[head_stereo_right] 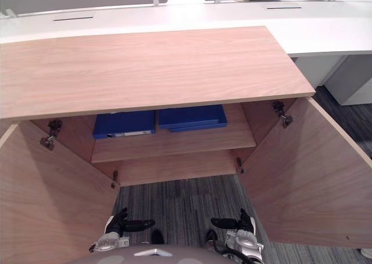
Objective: Walk over to the cabinet, pick up the folder, carry it to the office cabinet, place the folder inside the office cabinet, then close the office cabinet door
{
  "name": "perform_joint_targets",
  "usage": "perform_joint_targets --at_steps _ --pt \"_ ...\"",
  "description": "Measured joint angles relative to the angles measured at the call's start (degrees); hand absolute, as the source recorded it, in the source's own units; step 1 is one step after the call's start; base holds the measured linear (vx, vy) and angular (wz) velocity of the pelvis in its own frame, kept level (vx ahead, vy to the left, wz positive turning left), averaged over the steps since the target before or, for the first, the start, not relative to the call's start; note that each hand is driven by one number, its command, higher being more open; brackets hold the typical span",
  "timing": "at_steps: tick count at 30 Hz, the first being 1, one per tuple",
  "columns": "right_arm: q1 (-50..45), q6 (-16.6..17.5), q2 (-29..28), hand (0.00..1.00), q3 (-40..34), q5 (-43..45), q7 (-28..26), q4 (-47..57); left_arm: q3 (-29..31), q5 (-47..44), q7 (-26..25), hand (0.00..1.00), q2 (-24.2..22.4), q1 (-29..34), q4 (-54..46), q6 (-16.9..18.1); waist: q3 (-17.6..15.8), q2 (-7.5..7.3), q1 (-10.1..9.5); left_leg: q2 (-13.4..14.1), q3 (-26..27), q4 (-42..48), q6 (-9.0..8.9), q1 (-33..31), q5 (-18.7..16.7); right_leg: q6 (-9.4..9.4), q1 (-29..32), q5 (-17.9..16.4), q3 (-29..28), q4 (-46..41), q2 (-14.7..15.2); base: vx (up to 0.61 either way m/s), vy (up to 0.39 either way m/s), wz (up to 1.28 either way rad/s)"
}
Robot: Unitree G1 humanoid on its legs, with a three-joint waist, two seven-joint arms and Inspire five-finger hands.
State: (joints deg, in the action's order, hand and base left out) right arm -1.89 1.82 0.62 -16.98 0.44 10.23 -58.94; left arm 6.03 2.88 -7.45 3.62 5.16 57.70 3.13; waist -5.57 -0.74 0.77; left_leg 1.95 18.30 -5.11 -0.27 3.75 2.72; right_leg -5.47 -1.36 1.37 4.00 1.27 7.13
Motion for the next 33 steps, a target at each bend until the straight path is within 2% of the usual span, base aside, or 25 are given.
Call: perform_joint_targets --at_steps 7,13,17,21,26,33 --pt "-1.4 0.2 0.2 1.00 -6.1 6.8 1.5 2.3 0.0 0.1 -0.1 1.00 0.0 0.1 0.1 -0.1 0.1 0.13 0.79 0.4 5.0 0.0 -0.80 2.6 -1.9 0.18 0.3 0.2 -5.2 0.0 -0.7 0.00 0.010 -0.42" --pt "-6.2 2.0 -0.6 1.00 -13.9 14.9 4.3 12.4 0.2 0.1 -0.8 1.00 -0.1 0.9 0.0 -0.1 0.2 0.25 2.44 0.9 11.7 0.1 -1.63 5.7 -4.2 0.14 0.7 0.2 -11.4 -0.1 -1.9 0.01 -0.001 -0.58" --pt "-8.4 2.5 -1.2 1.00 -18.5 15.6 6.1 18.8 0.2 0.4 -0.8 1.00 -0.2 1.9 0.0 -0.1 1.4 0.24 3.39 1.6 16.8 1.7 -2.08 6.2 -6.3 0.21 2.5 0.4 -16.3 -0.5 -3.1 0.01 -0.022 -0.63" --pt "-8.8 2.5 -0.6 1.00 -22.2 15.5 7.0 24.7 0.0 2.4 -0.7 1.00 -0.3 2.0 -0.1 -0.1 1.7 0.51 4.75 2.5 17.9 4.6 -2.04 6.0 -8.5 0.22 3.4 0.4 -18.6 -1.4 -3.9 0.02 -0.044 -0.41" --pt "-5.4 2.7 4.1 1.00 -22.4 15.2 7.3 26.9 -0.2 2.8 -0.3 1.00 -0.3 2.0 -0.1 0.1 1.9 1.01 5.87 2.7 18.7 6.7 -1.98 5.0 -9.9 0.18 5.3 0.5 -20.3 -2.6 -4.1 -0.02 -0.035 -0.23" --pt "0.5 2.9 13.0 1.00 -22.2 14.2 6.0 26.9 -1.2 3.0 0.5 1.00 0.1 2.9 -0.1 0.2 1.5 2.32 5.80 2.5 18.1 8.0 -2.03 3.1 -10.1 -0.46 6.8 1.2 -20.5 -2.1 -3.7 -0.04 -0.039 -0.01"
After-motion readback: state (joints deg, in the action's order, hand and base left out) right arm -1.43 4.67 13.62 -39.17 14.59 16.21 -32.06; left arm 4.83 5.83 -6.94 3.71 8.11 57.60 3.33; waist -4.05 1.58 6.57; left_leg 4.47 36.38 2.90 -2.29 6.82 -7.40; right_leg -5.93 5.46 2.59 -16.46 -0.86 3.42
